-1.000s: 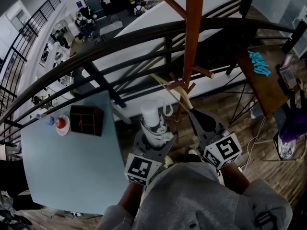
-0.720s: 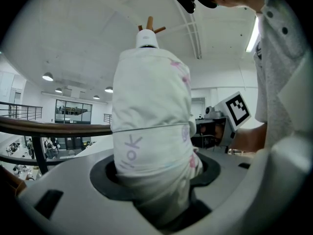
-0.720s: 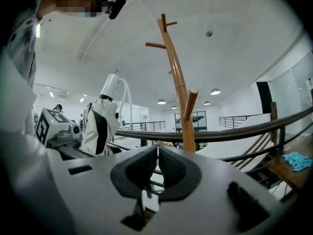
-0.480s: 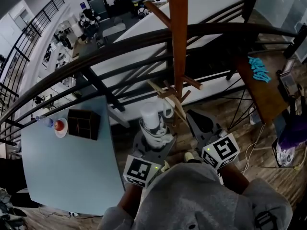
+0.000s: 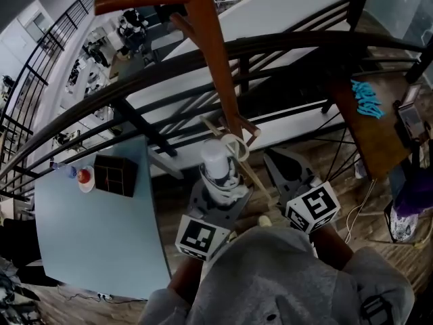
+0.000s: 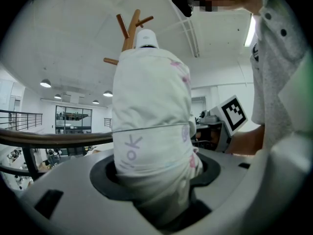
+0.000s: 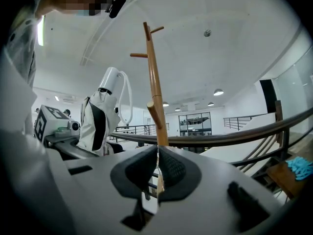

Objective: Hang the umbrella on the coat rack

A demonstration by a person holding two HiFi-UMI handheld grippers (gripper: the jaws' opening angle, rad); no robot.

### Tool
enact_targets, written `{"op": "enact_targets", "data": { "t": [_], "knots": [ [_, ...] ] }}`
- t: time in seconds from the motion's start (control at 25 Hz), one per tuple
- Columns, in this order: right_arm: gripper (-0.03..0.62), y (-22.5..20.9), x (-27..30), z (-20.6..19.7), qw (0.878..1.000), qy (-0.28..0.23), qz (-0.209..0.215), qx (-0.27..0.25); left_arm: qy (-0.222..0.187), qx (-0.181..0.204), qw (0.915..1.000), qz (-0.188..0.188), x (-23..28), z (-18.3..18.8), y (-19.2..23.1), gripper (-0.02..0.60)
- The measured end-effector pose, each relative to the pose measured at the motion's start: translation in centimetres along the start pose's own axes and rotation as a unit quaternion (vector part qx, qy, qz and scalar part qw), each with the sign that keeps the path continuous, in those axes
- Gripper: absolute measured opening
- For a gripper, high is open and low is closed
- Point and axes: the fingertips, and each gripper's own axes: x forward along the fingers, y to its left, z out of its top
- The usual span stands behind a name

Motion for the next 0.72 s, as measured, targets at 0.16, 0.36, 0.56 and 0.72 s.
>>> {"op": "enact_targets", "data": {
  "t": [0.16, 0.36, 0.56, 0.72],
  "knots": [
    [0.029, -1.3, -0.5, 0.0, 1.000, -0.001, 0.005, 0.001, 0.003, 0.007, 1.0000, 0.000, 1.6, 0.4, -0.7, 0.290],
    [0.029, -2.5, -0.8, 0.4, 1.000, -0.005, 0.009, 0.001, 0.005, 0.019, 0.9998, 0.007, 2.9, 0.6, -0.9, 0.290],
    [0.029, -3.4, -0.8, 0.3, 1.000, -0.011, 0.018, -0.001, 0.011, 0.012, 0.9997, 0.019, 4.1, 0.5, -0.3, 0.290],
    [0.029, -4.1, -0.7, 0.1, 1.000, -0.009, 0.020, 0.001, 0.020, 0.006, 0.9993, 0.032, 4.5, -0.2, 0.7, 0.290]
  ]
}}
